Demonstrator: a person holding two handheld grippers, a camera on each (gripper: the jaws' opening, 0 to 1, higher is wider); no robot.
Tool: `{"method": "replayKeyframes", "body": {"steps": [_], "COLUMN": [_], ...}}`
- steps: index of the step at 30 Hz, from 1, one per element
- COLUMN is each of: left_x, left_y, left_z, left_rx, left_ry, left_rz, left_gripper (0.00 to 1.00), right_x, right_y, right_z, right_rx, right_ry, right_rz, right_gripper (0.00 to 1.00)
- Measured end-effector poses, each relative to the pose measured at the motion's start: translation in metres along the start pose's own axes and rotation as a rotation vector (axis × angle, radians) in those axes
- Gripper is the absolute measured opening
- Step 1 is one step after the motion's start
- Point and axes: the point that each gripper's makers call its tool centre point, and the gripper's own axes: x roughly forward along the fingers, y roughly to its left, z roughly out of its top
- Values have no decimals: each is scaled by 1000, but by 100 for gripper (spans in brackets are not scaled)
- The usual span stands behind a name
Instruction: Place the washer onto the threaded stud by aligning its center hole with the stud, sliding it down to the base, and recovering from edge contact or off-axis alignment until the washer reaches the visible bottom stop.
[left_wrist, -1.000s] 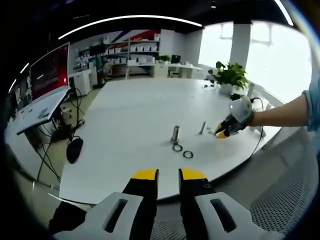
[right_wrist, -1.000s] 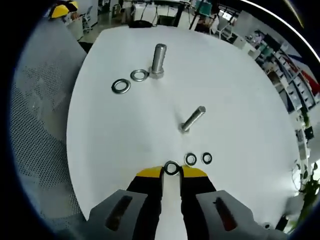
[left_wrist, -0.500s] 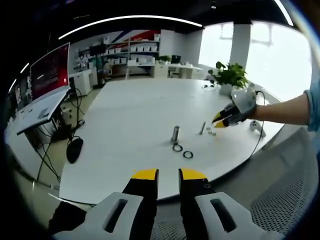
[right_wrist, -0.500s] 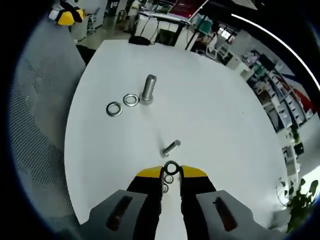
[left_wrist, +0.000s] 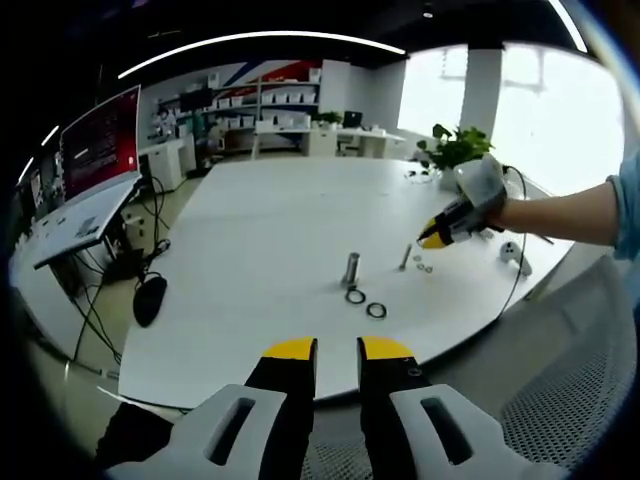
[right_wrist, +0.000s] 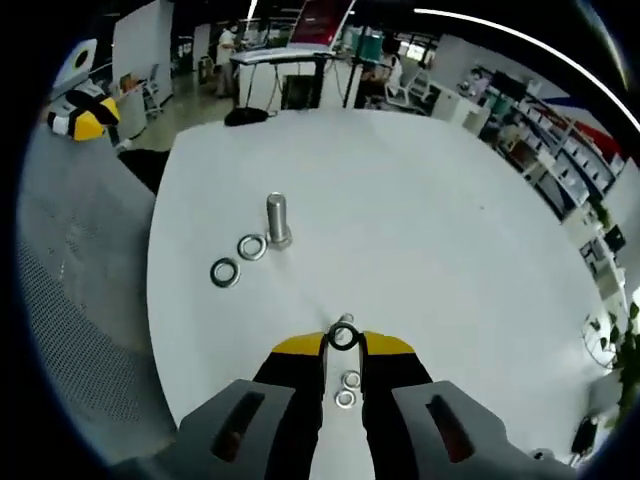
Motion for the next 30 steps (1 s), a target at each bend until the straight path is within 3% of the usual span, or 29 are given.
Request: {"method": "replayKeyframes", "body": {"steps": [11, 30], "left_x": [0, 0], "left_y": [0, 0], "left_z": [0, -1], "left_rx": [1, 2], "left_ry": [2, 7], "left_rz": [1, 2], "left_gripper": [13, 13], "right_x": [7, 21], "right_y": [-2, -1], "right_z": [3, 0], "right_rx": [90, 67], "right_ry": [57, 121], "right_rz": [36, 73], "right_gripper": [14, 14]}}
